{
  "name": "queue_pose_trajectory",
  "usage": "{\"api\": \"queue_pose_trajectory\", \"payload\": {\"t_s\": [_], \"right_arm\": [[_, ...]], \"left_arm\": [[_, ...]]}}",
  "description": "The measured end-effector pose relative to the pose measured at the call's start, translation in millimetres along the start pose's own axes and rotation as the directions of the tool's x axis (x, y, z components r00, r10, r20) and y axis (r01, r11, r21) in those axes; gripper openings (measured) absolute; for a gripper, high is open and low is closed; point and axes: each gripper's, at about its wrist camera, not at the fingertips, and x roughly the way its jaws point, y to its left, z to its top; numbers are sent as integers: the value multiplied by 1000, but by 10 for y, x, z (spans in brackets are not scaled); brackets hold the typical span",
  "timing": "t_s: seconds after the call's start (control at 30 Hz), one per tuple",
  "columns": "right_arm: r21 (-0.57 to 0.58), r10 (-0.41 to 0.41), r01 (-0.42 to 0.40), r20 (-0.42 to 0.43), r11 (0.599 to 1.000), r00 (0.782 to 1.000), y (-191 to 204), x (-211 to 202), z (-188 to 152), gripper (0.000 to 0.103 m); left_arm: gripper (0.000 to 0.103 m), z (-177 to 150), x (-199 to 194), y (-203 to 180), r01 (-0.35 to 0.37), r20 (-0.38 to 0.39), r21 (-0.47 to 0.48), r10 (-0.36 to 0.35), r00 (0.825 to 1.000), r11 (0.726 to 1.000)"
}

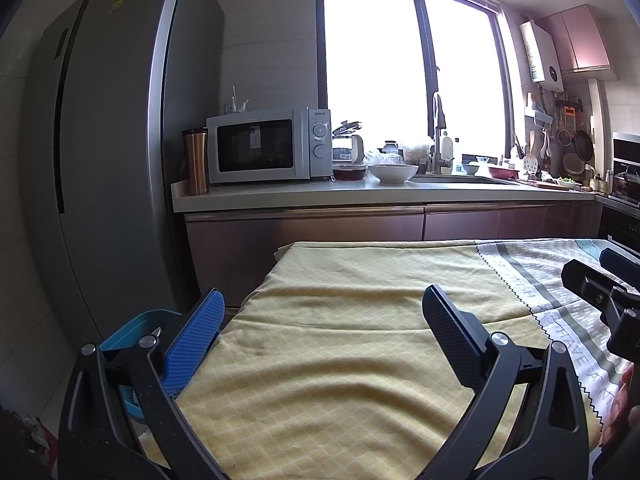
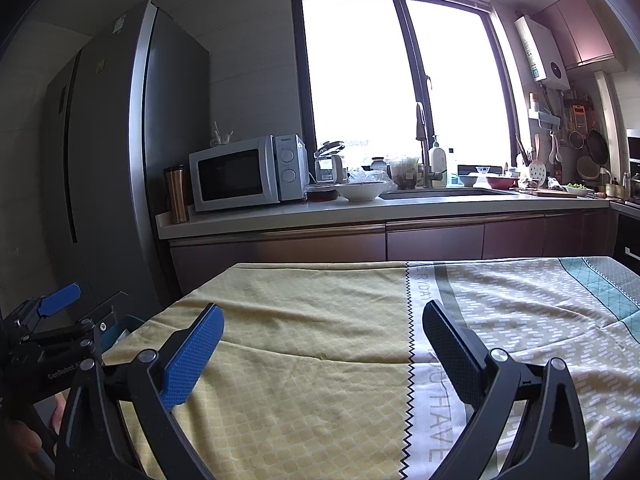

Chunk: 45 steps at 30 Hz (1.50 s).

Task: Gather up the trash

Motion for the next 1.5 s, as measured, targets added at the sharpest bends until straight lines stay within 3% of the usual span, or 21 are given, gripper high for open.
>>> {"api": "queue_pose_trajectory", "payload": {"t_s": [1.5], "right_arm": [[25, 0, 0, -11, 1000, 1000, -108, 50, 3, 96]], "left_arm": [[98, -22, 50, -70, 10, 11, 15, -10, 1000, 1000]]}}
